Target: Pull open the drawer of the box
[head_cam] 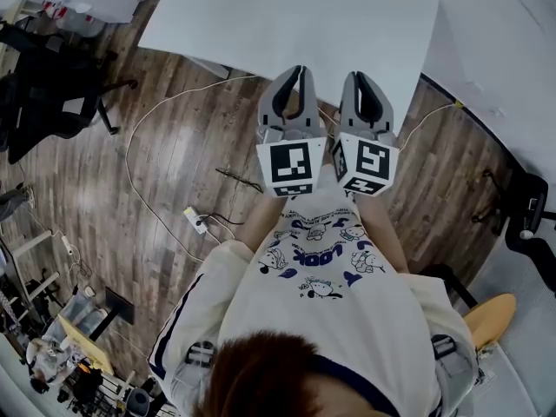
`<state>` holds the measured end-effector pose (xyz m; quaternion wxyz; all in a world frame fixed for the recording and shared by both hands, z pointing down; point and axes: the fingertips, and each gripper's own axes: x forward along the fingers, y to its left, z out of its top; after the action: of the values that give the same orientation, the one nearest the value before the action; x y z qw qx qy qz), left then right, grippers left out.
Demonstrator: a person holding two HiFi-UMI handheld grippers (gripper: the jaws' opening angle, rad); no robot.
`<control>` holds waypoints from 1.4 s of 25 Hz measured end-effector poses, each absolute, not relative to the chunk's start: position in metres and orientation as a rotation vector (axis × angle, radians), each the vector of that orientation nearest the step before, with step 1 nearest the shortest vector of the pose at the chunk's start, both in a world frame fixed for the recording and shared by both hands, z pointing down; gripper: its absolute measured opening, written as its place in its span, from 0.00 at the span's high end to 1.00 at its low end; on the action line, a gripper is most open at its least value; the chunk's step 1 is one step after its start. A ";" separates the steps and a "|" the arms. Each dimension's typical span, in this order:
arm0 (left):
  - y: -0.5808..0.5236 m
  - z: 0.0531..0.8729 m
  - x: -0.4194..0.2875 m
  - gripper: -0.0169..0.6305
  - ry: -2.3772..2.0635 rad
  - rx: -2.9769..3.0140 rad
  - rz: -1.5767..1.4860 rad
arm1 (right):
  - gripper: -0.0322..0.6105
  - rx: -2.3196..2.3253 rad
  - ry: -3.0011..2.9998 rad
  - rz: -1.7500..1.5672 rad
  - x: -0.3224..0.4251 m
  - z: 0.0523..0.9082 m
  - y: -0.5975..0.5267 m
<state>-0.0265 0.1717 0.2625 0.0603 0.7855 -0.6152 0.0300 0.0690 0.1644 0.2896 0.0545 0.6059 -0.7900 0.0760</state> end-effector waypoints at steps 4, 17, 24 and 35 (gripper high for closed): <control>0.144 0.263 -0.027 0.94 -1.874 2.357 0.093 | 0.88 1.818 -2.406 0.242 0.068 0.291 0.134; 0.053 0.263 -0.023 0.94 -1.923 2.304 0.129 | 0.88 1.753 -2.449 0.287 0.069 0.291 0.040; 0.016 0.266 -0.016 0.94 -1.939 2.287 0.141 | 0.88 1.719 -2.469 0.310 0.070 0.293 0.001; -0.017 0.272 -0.018 0.94 -1.954 2.251 0.169 | 0.88 1.705 -2.459 0.349 0.070 0.301 -0.032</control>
<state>-0.0178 -0.0170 0.2720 0.0781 0.7516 -0.6526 0.0564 0.0696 -0.0318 0.3011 0.0644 0.5647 -0.8146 0.1156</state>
